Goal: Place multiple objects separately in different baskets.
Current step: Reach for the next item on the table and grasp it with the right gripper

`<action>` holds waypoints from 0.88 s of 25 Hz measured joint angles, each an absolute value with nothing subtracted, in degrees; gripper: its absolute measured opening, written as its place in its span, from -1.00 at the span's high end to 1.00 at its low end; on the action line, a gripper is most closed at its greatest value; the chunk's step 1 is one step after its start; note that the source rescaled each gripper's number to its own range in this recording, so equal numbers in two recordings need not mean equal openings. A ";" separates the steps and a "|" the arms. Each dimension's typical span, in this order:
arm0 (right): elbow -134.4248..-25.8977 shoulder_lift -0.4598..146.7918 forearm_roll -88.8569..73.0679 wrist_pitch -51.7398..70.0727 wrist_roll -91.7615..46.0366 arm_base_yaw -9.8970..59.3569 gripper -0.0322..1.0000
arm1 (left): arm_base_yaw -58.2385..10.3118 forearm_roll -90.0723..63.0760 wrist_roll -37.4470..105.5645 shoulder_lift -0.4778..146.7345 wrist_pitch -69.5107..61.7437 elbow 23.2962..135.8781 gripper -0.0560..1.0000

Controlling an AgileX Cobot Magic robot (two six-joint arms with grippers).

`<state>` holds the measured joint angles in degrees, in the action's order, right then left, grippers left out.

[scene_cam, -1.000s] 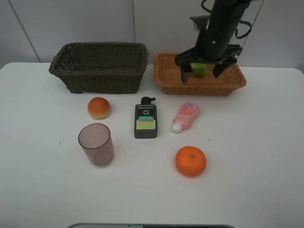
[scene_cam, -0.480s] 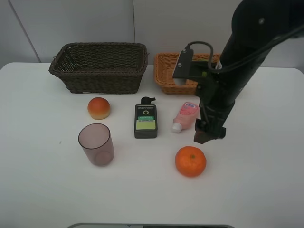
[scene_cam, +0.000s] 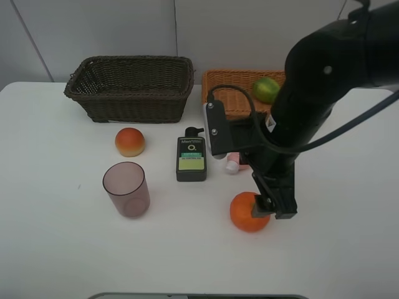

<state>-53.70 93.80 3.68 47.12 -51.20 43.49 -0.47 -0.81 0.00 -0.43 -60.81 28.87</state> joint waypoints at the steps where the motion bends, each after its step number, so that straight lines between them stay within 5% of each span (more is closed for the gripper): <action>1: -53.24 94.24 3.68 46.28 -51.20 43.49 -1.00 | -0.47 -0.81 0.00 -0.43 -60.81 28.87 -0.86; 22: -45.99 98.20 1.93 36.40 -57.41 42.98 -1.00 | -0.47 -0.81 0.00 -0.43 -60.81 28.87 -0.86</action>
